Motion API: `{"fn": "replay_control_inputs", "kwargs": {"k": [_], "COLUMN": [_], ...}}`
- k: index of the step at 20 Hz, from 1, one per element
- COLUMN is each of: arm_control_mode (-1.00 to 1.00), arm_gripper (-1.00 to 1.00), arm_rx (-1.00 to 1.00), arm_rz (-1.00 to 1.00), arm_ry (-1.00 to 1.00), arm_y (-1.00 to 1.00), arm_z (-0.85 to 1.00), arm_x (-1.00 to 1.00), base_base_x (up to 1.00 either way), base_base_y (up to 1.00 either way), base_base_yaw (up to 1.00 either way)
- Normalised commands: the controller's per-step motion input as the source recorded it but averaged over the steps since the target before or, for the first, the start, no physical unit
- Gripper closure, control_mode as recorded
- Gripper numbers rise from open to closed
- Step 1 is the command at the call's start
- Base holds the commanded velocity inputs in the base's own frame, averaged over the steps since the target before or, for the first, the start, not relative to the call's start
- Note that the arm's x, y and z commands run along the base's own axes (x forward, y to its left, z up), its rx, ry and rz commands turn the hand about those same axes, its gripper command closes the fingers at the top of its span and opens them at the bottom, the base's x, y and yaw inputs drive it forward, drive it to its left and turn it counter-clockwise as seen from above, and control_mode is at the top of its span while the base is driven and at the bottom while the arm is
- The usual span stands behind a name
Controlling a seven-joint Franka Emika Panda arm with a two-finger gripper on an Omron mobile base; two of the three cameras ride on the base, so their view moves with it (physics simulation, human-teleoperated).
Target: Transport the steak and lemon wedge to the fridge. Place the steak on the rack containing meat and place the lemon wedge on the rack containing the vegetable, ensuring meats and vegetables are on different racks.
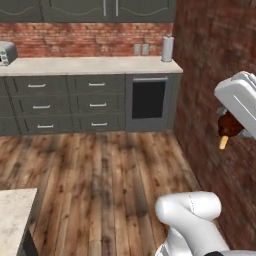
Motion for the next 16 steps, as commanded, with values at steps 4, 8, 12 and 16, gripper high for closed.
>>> {"fn": "replay_control_inputs", "kwargs": {"k": [4, 8, 12, 16], "arm_control_mode": [1.0, 1.0, 1.0, 1.0], "arm_gripper": [1.0, 1.0, 1.0, 1.0], "arm_rx": [0.0, 0.0, 0.0, 0.0], "arm_rz": [0.0, 0.0, 0.0, 0.0], "arm_ry": [0.0, 0.0, 0.0, 0.0], "arm_y": [0.0, 0.0, 0.0, 0.0], "arm_z": [0.0, 0.0, 0.0, 0.0], "arm_x": [0.0, 0.0, 0.0, 0.0], "base_base_x": [1.0, 1.0, 1.0, 1.0], "base_base_y": [-0.16, -0.09, -0.06, -0.08], "base_base_yaw": [0.18, 0.4, 0.45, 0.48]}}
